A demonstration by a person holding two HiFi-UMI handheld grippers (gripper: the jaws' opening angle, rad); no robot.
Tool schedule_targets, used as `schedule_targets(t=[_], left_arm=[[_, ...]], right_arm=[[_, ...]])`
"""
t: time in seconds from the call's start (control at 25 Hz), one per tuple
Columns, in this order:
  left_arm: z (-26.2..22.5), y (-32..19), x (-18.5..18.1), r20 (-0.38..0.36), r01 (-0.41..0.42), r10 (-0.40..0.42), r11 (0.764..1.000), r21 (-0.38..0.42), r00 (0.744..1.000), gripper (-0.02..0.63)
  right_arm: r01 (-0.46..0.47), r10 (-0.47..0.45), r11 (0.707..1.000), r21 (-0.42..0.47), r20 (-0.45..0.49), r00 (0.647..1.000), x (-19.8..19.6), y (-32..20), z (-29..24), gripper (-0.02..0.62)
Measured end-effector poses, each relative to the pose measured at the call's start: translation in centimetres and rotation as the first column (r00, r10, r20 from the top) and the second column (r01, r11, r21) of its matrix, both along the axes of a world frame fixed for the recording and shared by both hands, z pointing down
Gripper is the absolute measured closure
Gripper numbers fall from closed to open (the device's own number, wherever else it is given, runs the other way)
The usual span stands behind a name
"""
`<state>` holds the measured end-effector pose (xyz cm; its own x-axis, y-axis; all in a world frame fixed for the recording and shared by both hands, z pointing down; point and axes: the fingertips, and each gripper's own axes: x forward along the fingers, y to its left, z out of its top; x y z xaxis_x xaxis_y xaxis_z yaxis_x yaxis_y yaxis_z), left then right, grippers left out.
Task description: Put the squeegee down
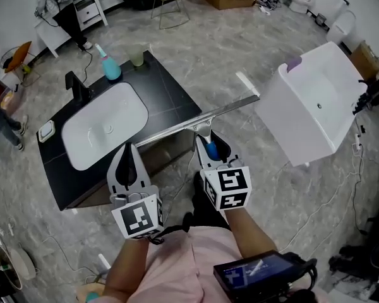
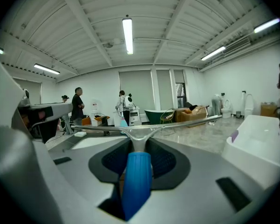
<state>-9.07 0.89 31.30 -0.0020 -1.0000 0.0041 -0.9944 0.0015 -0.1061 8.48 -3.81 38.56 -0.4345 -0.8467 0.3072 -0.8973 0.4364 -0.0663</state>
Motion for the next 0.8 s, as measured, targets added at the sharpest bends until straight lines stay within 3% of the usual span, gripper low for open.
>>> schedule_targets(t=[0.48, 0.8], left_arm=[[0.1, -12.2, 1.4, 0.057, 0.098, -0.096, 0.995, -0.029, 0.994, 0.597], [-2.2, -15.8, 0.0, 0.068, 0.193, -0.193, 0.981, 0.015, 0.979, 0.597]], right_arm=[[0.096, -0.095, 0.995, -0.032, 0.03, 0.995, 0.6, -14.0, 1.0, 0.471], [0.166, -0.167, 0.986, 0.019, 0.046, 0.985, -0.8, -20.4, -1.6, 0.471]])
